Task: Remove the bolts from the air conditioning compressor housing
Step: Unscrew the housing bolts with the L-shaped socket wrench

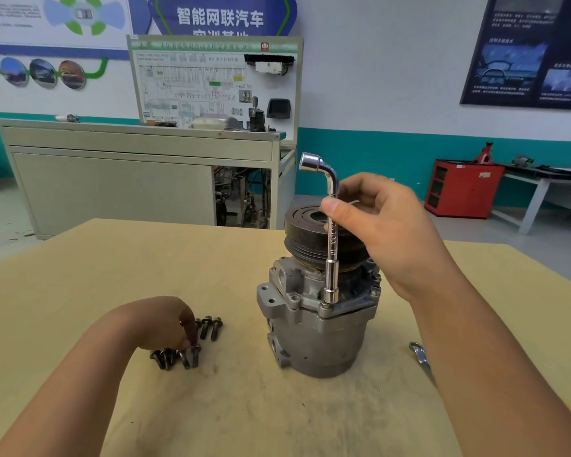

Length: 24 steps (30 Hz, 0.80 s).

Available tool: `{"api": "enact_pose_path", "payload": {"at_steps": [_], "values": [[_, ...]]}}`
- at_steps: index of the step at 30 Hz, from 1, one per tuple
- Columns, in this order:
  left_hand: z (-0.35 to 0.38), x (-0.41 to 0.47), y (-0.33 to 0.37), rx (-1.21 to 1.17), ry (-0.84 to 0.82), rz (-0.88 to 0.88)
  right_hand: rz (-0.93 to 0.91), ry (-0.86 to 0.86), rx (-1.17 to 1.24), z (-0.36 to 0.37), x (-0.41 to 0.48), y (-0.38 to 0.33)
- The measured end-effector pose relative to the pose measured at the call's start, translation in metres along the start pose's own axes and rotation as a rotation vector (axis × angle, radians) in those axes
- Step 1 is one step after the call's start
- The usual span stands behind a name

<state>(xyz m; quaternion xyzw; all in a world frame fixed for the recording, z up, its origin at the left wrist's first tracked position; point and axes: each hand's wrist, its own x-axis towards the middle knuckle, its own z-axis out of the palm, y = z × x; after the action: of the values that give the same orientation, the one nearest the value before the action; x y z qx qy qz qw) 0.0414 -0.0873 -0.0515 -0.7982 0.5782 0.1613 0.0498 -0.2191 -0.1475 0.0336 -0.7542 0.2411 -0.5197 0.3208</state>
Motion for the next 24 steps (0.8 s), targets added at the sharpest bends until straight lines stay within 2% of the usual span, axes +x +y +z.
{"api": "enact_pose_path", "payload": {"at_steps": [13, 15, 18, 22, 24], "values": [[-0.006, -0.009, 0.011, -0.121, 0.137, 0.075, 0.018, -0.009, -0.019, -0.002, 0.0, 0.0], [-0.01, -0.012, 0.018, -0.178, 0.233, 0.099, 0.011, -0.024, -0.028, -0.002, 0.0, 0.0], [-0.02, -0.024, 0.035, -0.332, 0.464, 0.196, -0.013, -0.066, -0.089, -0.003, -0.001, 0.0], [-0.035, -0.045, 0.075, -0.557, 0.802, 0.459, 0.001, -0.066, -0.123, -0.004, -0.001, -0.001], [-0.041, -0.053, 0.094, -0.735, 0.872, 0.59, 0.01, -0.063, -0.102, -0.006, 0.0, -0.002]]}}
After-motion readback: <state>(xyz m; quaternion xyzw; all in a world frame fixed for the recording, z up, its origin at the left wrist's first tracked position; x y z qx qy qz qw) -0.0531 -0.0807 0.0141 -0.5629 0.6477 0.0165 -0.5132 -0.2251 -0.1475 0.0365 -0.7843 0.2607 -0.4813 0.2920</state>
